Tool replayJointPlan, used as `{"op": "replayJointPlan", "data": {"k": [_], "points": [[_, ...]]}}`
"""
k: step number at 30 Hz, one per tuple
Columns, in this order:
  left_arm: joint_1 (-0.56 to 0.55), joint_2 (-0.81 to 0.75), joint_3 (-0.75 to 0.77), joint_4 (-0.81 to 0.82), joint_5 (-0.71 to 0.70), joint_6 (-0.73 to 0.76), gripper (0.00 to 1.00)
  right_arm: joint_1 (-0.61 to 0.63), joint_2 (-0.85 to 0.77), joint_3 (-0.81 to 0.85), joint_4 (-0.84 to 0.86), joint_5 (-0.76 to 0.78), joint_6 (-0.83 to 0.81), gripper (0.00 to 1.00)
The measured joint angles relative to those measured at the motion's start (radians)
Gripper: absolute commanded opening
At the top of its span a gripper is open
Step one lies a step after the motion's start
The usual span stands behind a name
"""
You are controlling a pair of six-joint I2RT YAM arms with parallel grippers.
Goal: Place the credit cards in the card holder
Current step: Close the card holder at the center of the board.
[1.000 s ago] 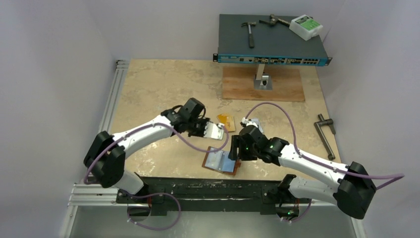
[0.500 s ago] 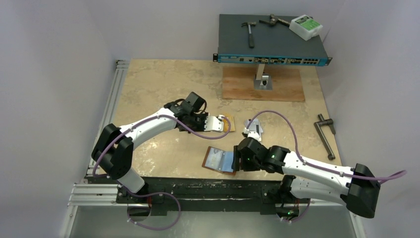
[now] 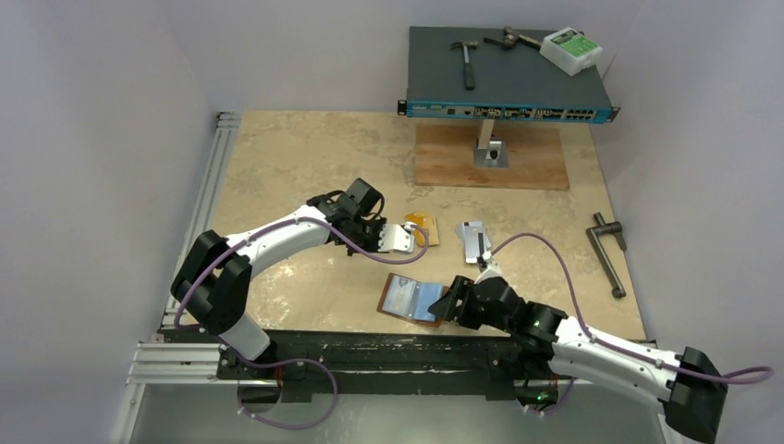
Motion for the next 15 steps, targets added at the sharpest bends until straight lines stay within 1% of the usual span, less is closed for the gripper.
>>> {"op": "replayJointPlan", "data": {"k": [4,6,7,8,10,12,14,15], "points": [[0.0,0.0,-0.001,0.0,0.0,0.0,0.17,-0.058,0.038,-0.045,0.143,-0.049,0.01,0.58],[0.002,0.0,-0.002,0.0,0.0,0.0,0.17,-0.086,0.094,-0.053,0.205,-0.075,0.007,0.54],[0.005,0.0,-0.002,0.0,0.001,0.0,0.17,-0.098,0.141,-0.053,0.243,-0.09,0.004,0.49],[0.01,0.0,-0.002,0.0,0.002,0.0,0.17,-0.103,0.172,-0.053,0.275,-0.101,0.002,0.41],[0.023,0.0,-0.002,0.0,0.002,0.0,0.17,-0.106,0.255,-0.038,0.332,-0.126,-0.016,0.24],[0.046,-0.002,-0.002,0.0,0.003,0.0,0.17,-0.106,0.327,-0.005,0.337,-0.139,-0.048,0.08],[0.076,-0.006,0.001,-0.001,0.003,0.0,0.17,-0.106,0.364,0.053,0.302,-0.143,-0.097,0.01],[0.093,-0.011,0.005,-0.002,0.003,0.0,0.17,-0.106,0.373,0.094,0.28,-0.143,-0.128,0.0]]}}
